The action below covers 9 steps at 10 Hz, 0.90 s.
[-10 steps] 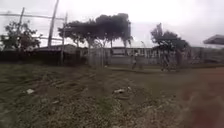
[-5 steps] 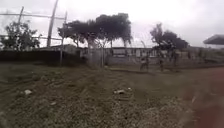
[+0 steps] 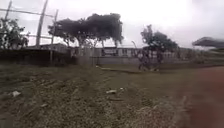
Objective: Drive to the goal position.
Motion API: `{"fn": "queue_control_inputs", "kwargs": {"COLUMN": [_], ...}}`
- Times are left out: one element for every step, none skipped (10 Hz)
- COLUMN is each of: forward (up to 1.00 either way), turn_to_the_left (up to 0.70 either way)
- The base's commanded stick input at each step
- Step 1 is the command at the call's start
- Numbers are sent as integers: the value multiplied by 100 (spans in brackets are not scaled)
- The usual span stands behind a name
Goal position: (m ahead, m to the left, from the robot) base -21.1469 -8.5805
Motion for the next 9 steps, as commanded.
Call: {"fn": "queue_control_inputs", "kwargs": {"forward": [0,0,0,0,0,0,0,0,0], "turn_to_the_left": [-70,-70,-70,-70,-70,-70,-70,-70,-70]}}
